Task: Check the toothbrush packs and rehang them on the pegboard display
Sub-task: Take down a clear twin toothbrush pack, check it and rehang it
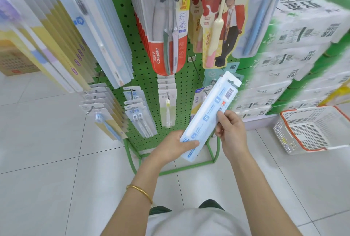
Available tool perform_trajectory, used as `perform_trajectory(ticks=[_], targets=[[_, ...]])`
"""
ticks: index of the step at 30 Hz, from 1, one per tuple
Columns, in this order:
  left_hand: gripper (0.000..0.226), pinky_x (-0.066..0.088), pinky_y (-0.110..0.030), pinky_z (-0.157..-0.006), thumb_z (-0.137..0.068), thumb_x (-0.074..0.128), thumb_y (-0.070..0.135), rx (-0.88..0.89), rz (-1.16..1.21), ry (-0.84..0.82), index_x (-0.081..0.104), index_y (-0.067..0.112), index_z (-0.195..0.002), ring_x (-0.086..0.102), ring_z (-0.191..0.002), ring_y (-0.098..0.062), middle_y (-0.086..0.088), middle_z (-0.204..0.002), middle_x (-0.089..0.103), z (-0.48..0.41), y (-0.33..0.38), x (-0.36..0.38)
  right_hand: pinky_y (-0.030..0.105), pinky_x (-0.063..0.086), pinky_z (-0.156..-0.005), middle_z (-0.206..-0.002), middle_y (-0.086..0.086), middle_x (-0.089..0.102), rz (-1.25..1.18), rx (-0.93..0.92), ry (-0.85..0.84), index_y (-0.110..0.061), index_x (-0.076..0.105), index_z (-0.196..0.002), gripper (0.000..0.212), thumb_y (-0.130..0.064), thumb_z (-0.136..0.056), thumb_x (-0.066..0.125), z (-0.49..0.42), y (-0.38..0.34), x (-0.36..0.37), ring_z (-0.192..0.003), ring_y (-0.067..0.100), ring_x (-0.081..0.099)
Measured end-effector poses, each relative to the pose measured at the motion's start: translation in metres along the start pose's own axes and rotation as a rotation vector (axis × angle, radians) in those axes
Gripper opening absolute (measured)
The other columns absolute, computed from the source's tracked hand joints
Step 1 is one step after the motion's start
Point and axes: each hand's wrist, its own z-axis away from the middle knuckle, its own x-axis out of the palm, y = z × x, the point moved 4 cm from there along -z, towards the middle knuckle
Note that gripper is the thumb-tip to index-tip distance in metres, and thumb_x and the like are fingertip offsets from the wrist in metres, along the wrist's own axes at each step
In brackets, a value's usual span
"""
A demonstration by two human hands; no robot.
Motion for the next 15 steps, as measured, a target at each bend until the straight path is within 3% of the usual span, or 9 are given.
perform_trajectory(ticks=[4, 7, 10, 13, 15], targets=[[0.018, 0.047, -0.024, -0.070, -0.091, 0.062, 0.034, -0.068, -0.064, 0.093, 0.069, 0.018, -0.097, 0.061, -0.076, -0.013, 0.001, -0.090, 0.068, -0.002, -0.002, -0.005, 0.020, 0.029, -0.043, -0.047, -0.001, 0.045, 0.051, -0.005, -0.121, -0.009, 0.055, -0.078, 0.015, -0.007, -0.093, 0.054, 0.003, -0.002, 0.005, -0.041, 0.010, 0.036], [0.036, 0.048, -0.034, -0.073, -0.092, 0.059, 0.036, -0.034, 0.000, 0.195, 0.066, 0.001, -0.097, 0.063, -0.080, -0.024, -0.012, -0.093, 0.070, -0.003, 0.006, -0.011, 0.020, 0.032, -0.042, -0.049, 0.000, 0.050, 0.131, 0.002, -0.237, -0.005, 0.058, -0.082, 0.009, -0.002, -0.090, 0.057, 0.006, -0.002, 0.012, -0.042, 0.010, 0.040], [0.030, 0.053, -0.041, -0.080, -0.092, 0.060, 0.034, 0.056, 0.076, 0.325, 0.067, 0.006, -0.097, 0.068, -0.090, -0.025, -0.009, -0.098, 0.072, -0.003, 0.020, -0.021, 0.020, 0.033, -0.043, -0.052, -0.002, 0.054, 0.210, 0.023, -0.346, -0.002, 0.060, -0.079, 0.009, 0.000, -0.088, 0.059, 0.011, 0.000, 0.022, -0.044, 0.009, 0.042], [0.006, 0.053, -0.029, -0.074, -0.090, 0.063, 0.025, 0.188, 0.158, 0.475, 0.066, 0.021, -0.093, 0.066, -0.082, -0.010, 0.003, -0.091, 0.071, 0.001, 0.034, -0.033, 0.019, 0.033, -0.044, -0.051, -0.005, 0.054, 0.257, 0.038, -0.432, 0.000, 0.060, -0.077, 0.009, 0.002, -0.086, 0.061, 0.013, 0.003, 0.028, -0.046, 0.008, 0.043], [0.007, 0.050, -0.017, -0.067, -0.090, 0.064, 0.018, 0.276, 0.227, 0.572, 0.062, 0.025, -0.089, 0.061, -0.073, 0.001, 0.008, -0.085, 0.067, 0.005, 0.041, -0.041, 0.019, 0.033, -0.045, -0.053, -0.003, 0.054, 0.295, 0.049, -0.473, 0.003, 0.060, -0.078, 0.008, 0.001, -0.085, 0.063, 0.012, 0.005, 0.030, -0.047, 0.008, 0.043]])
